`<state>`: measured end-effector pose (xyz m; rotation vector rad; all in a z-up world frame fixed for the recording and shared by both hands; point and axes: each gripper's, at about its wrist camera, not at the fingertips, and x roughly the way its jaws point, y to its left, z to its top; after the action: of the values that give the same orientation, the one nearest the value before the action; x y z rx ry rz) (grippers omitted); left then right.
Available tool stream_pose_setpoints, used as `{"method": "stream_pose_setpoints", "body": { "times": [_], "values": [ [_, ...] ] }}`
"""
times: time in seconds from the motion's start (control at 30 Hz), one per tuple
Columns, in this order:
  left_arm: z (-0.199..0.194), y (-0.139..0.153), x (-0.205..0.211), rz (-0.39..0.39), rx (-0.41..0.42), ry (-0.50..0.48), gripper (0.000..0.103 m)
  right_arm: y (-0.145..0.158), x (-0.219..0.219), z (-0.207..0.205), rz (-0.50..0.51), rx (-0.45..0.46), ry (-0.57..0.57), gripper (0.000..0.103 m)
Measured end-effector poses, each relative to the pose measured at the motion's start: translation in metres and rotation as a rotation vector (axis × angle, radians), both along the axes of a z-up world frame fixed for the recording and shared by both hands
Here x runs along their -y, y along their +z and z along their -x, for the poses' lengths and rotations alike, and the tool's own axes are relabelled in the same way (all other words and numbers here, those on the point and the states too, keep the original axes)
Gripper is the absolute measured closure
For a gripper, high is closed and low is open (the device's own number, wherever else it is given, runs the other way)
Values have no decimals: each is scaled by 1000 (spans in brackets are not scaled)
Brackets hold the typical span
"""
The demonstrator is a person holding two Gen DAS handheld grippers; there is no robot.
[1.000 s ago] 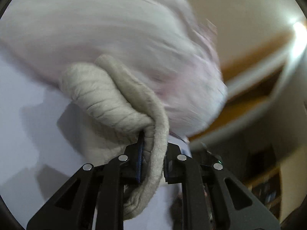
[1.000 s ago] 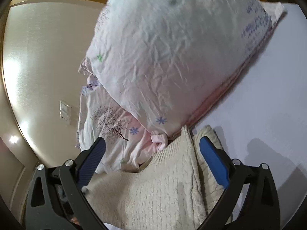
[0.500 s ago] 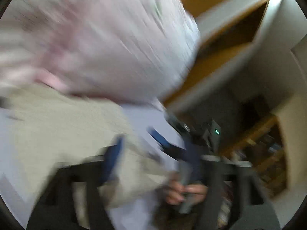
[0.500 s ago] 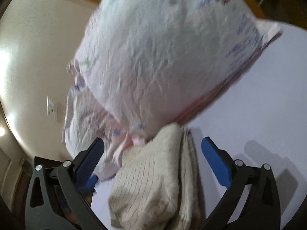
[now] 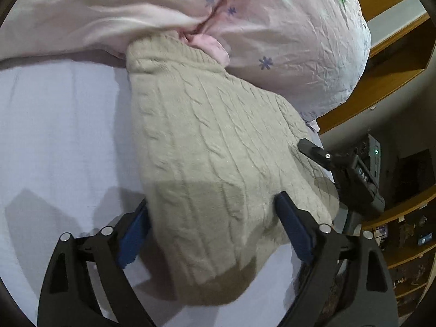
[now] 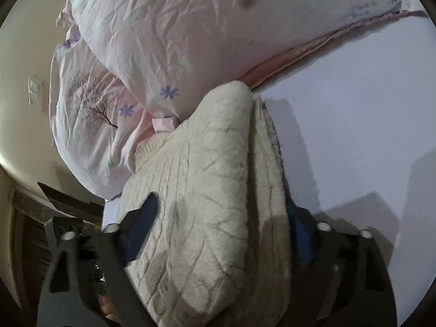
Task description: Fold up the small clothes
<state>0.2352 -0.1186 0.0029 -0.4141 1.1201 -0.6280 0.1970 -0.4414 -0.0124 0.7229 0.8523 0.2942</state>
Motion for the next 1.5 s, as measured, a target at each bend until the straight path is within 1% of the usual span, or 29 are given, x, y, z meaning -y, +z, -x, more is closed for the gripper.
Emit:
{"method": "stream_pose_setpoints", "body": {
  "times": [0.03,0.07,0.17,0.2,0.27,0.33,0.37,0.4,0.47,0.5,0.53,0.6,0.67,0.7,0.73,0.77,0.83,0.9,0.97,1.0,1.03,1.13,1.2,1.23,1.27,1.3,1.33,1.4,1.5],
  "values": [
    [-3,5,12,10,20,3,16,-4,0,-1,-45,-2,9,60],
    [-3,4,15,-16,28,-12,28,-8,1,1,-103,5,12,66],
    [-1,17,4,-20,41,-77,59,1,-10,16,-159,68,70,71],
    [4,24,-10,1,47,-111,61,4,-20,20,-176,85,114,72],
    [20,38,-38,-20,98,-147,61,4,-47,29,-167,99,207,72],
    [40,48,-66,-92,169,-154,61,-3,-82,32,-85,74,282,71],
    [46,46,-75,-138,177,-152,59,-5,-91,31,-45,65,295,69],
    [46,44,-75,-166,169,-143,55,-3,-100,30,13,59,300,61],
    [54,40,-89,-197,145,-106,50,8,-96,35,76,68,239,47],
    [59,43,-95,-204,167,-82,48,18,-85,45,94,108,166,45],
    [65,51,-99,-216,208,-49,48,27,-76,56,96,156,111,37],
    [81,73,-104,-230,327,26,39,43,-66,71,70,240,69,34],
    [92,88,-105,-177,395,26,33,46,-75,72,84,232,119,35],
    [94,90,-91,-154,409,-2,33,44,-88,68,132,206,158,37],
    [95,89,-80,-149,411,-32,33,40,-104,62,194,178,193,61],
    [95,84,-65,-161,406,-81,33,35,-118,55,300,150,201,93],
    [95,72,-51,-200,379,-141,36,38,-116,52,380,186,150,94],
    [92,55,-46,-235,349,-167,53,39,-100,48,371,203,89,94],
    [92,50,-49,-221,351,-165,57,27,-94,43,345,160,94,93],
    [91,51,-51,-215,345,-159,59,18,-101,43,382,133,106,93],
    [90,51,-52,-209,340,-153,59,17,-101,46,400,141,102,90],
    [100,56,-60,-183,339,-113,57,33,-98,73,396,192,63,69],
    [115,59,-66,-173,344,-73,34,49,-91,110,397,263,24,30],
    [125,62,-70,-183,357,-43,25,55,-92,129,411,302,-2,2],
    [140,64,-75,-226,380,10,7,59,-92,155,427,349,-24,2],
    [148,64,-76,-272,396,53,1,61,-93,168,439,362,-36,2],
    [154,62,-75,-326,407,89,1,60,-95,180,463,354,-58,2],
    [163,53,-70,-467,385,142,1,50,-107,195,551,267,-118,2],
    [162,36,-60,-578,328,136,1,29,-135,193,606,182,-56,2]
  ]
}}
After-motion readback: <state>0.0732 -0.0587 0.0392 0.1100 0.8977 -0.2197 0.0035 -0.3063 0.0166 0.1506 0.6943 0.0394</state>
